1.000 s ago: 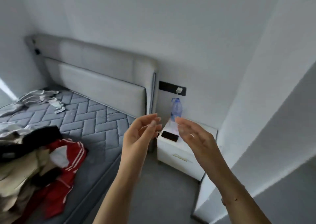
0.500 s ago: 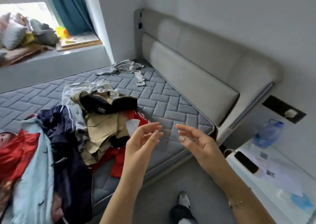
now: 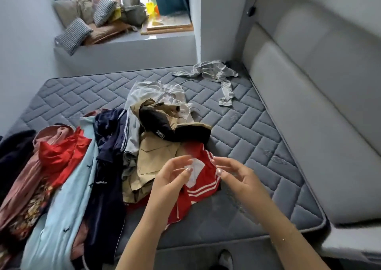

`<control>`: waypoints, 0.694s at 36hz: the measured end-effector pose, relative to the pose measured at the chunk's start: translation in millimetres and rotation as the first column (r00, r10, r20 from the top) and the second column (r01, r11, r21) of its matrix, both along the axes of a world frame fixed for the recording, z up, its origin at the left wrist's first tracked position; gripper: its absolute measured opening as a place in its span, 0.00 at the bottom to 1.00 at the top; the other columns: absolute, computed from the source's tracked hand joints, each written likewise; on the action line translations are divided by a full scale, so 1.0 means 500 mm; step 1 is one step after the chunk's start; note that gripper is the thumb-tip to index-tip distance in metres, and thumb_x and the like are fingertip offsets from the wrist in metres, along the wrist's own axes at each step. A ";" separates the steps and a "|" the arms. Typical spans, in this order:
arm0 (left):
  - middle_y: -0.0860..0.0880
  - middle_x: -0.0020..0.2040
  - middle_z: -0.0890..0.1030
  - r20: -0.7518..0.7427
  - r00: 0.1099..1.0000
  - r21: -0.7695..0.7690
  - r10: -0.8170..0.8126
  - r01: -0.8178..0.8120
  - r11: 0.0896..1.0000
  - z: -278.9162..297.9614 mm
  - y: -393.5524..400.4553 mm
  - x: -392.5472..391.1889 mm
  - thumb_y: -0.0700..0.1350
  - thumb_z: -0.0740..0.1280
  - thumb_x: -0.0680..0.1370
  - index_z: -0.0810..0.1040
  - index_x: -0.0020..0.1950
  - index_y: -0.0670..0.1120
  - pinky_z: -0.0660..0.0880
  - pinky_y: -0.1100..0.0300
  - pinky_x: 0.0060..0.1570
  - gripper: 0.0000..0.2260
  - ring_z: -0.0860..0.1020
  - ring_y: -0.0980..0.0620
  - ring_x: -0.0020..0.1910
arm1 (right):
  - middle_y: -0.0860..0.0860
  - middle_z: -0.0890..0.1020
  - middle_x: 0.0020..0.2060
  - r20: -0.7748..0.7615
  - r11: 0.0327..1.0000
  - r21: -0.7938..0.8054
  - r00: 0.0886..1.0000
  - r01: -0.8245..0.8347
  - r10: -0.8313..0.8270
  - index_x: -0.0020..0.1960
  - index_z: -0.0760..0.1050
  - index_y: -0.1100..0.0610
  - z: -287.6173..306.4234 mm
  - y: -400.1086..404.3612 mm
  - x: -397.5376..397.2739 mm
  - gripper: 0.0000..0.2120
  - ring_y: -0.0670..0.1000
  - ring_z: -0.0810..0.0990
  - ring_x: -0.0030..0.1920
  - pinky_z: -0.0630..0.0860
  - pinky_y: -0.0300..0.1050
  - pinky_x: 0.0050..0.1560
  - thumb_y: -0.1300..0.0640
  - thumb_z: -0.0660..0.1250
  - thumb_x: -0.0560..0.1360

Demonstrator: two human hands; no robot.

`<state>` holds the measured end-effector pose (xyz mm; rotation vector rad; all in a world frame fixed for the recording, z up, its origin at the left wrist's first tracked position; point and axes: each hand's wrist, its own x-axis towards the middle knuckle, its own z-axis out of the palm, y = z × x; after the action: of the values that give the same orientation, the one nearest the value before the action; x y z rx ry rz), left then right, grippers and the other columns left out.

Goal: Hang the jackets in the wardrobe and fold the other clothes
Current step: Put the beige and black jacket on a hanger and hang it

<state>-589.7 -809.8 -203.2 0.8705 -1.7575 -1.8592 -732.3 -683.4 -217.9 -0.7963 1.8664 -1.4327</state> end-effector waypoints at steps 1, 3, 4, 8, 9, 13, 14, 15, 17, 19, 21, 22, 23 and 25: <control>0.55 0.56 0.82 0.015 1.000 0.014 0.023 -0.023 1.000 -0.005 -0.018 -0.010 0.47 0.68 0.77 0.81 0.56 0.56 0.75 0.54 0.58 0.09 0.80 0.56 0.57 | 0.40 0.82 0.55 -0.001 1.000 0.004 1.000 -0.002 0.002 0.60 0.77 0.45 -0.003 -0.025 -0.021 0.13 0.39 0.78 0.57 0.76 0.39 0.57 0.56 0.65 0.78; 0.55 0.55 0.82 0.037 0.997 0.042 0.071 -0.073 0.996 -0.018 -0.052 -0.021 0.46 0.69 0.77 0.80 0.57 0.54 0.75 0.53 0.59 0.09 0.80 0.56 0.57 | 0.37 0.82 0.53 0.011 1.000 0.000 1.000 -0.017 0.017 0.59 0.78 0.44 -0.012 -0.072 -0.052 0.12 0.37 0.78 0.56 0.75 0.32 0.53 0.56 0.65 0.78; 0.55 0.55 0.82 0.046 0.994 0.049 0.102 -0.104 0.993 -0.026 -0.069 -0.024 0.46 0.69 0.77 0.80 0.57 0.53 0.75 0.53 0.59 0.10 0.80 0.55 0.57 | 0.36 0.82 0.52 0.015 0.999 0.000 0.999 -0.035 0.035 0.59 0.78 0.44 -0.019 -0.095 -0.066 0.12 0.36 0.78 0.55 0.74 0.29 0.51 0.57 0.65 0.79; 0.54 0.55 0.82 0.060 0.972 0.074 0.226 -0.230 0.970 -0.062 -0.142 -0.034 0.46 0.69 0.75 0.81 0.56 0.53 0.75 0.56 0.56 0.10 0.80 0.54 0.56 | 0.38 0.82 0.53 0.034 0.995 0.026 0.994 -0.101 0.100 0.58 0.77 0.45 -0.045 -0.192 -0.107 0.12 0.37 0.78 0.55 0.74 0.31 0.52 0.58 0.64 0.79; 0.54 0.55 0.83 0.061 0.969 0.087 0.241 -0.246 0.965 -0.073 -0.162 -0.035 0.45 0.69 0.76 0.81 0.56 0.53 0.75 0.57 0.54 0.09 0.80 0.54 0.56 | 0.40 0.82 0.54 0.035 0.994 0.032 0.994 -0.105 0.104 0.59 0.77 0.45 -0.052 -0.215 -0.112 0.12 0.38 0.78 0.56 0.75 0.34 0.55 0.59 0.64 0.79; 0.51 0.55 0.82 0.047 0.962 0.126 0.268 -0.272 0.954 -0.104 -0.255 -0.041 0.41 0.68 0.77 0.80 0.57 0.50 0.77 0.60 0.51 0.10 0.80 0.52 0.56 | 0.41 0.82 0.53 0.049 0.998 0.028 0.997 -0.057 0.055 0.57 0.78 0.46 -0.083 -0.285 -0.110 0.12 0.40 0.79 0.56 0.75 0.39 0.58 0.59 0.65 0.78; 0.51 0.55 0.82 0.046 0.958 0.129 0.284 -0.288 0.949 -0.110 -0.277 -0.042 0.42 0.68 0.77 0.80 0.57 0.50 0.77 0.59 0.52 0.10 0.80 0.51 0.57 | 0.40 0.82 0.52 0.054 0.998 0.032 0.997 -0.056 0.054 0.57 0.78 0.45 -0.090 -0.299 -0.108 0.12 0.40 0.79 0.55 0.76 0.38 0.57 0.59 0.65 0.78; 0.51 0.55 0.83 0.046 0.952 0.138 0.304 -0.307 0.942 -0.117 -0.297 -0.045 0.43 0.69 0.77 0.80 0.57 0.50 0.77 0.57 0.54 0.10 0.80 0.51 0.57 | 0.40 0.82 0.52 0.058 0.997 0.044 0.996 -0.065 0.062 0.56 0.78 0.44 -0.098 -0.313 -0.108 0.12 0.39 0.79 0.55 0.76 0.36 0.56 0.58 0.65 0.78; 0.52 0.55 0.83 0.057 0.938 0.173 0.343 -0.348 0.921 -0.134 -0.334 -0.047 0.41 0.68 0.77 0.80 0.56 0.50 0.76 0.56 0.55 0.09 0.79 0.50 0.57 | 0.39 0.82 0.53 0.045 0.991 0.084 0.994 -0.108 0.104 0.56 0.77 0.43 -0.113 -0.341 -0.107 0.12 0.38 0.78 0.56 0.75 0.32 0.54 0.57 0.65 0.78; 0.52 0.54 0.83 0.069 0.928 0.194 0.367 -0.374 0.907 -0.152 -0.371 -0.050 0.41 0.67 0.78 0.81 0.56 0.51 0.75 0.58 0.52 0.09 0.79 0.51 0.57 | 0.39 0.80 0.54 0.017 0.979 0.124 0.986 -0.164 0.164 0.56 0.76 0.41 -0.126 -0.377 -0.108 0.12 0.37 0.77 0.56 0.74 0.30 0.52 0.56 0.66 0.78; 0.53 0.54 0.83 0.088 0.920 0.200 0.381 -0.391 0.898 -0.173 -0.409 -0.059 0.40 0.67 0.78 0.81 0.56 0.51 0.75 0.61 0.49 0.10 0.80 0.53 0.57 | 0.39 0.80 0.54 0.013 0.968 0.148 0.979 -0.203 0.203 0.57 0.75 0.41 -0.140 -0.424 -0.119 0.11 0.36 0.77 0.56 0.76 0.31 0.53 0.55 0.66 0.78; 0.53 0.54 0.83 0.102 0.915 0.203 0.390 -0.403 0.893 -0.185 -0.427 -0.065 0.40 0.67 0.78 0.80 0.56 0.51 0.75 0.62 0.48 0.10 0.80 0.53 0.57 | 0.39 0.80 0.54 0.017 0.965 0.150 0.977 -0.213 0.213 0.57 0.76 0.41 -0.149 -0.452 -0.128 0.11 0.36 0.77 0.55 0.76 0.33 0.53 0.55 0.66 0.78; 0.53 0.54 0.83 0.112 0.909 0.207 0.402 -0.417 0.885 -0.198 -0.445 -0.072 0.40 0.67 0.78 0.80 0.57 0.51 0.76 0.63 0.47 0.10 0.80 0.54 0.57 | 0.41 0.81 0.54 0.014 0.964 0.149 0.975 -0.222 0.222 0.57 0.76 0.42 -0.159 -0.482 -0.140 0.11 0.37 0.78 0.54 0.77 0.34 0.53 0.56 0.67 0.77; 0.53 0.54 0.83 0.130 0.887 0.221 0.444 -0.462 0.859 -0.225 -0.476 -0.086 0.39 0.67 0.78 0.80 0.57 0.50 0.75 0.64 0.46 0.10 0.79 0.54 0.57 | 0.42 0.80 0.53 -0.024 0.960 0.158 0.971 -0.233 0.239 0.58 0.76 0.44 -0.182 -0.546 -0.164 0.12 0.39 0.78 0.54 0.77 0.38 0.53 0.56 0.67 0.77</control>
<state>-632.5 -1047.7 -315.4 1.3349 -1.2239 -1.7543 -814.3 -956.4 -309.0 -0.9435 1.8188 -1.1179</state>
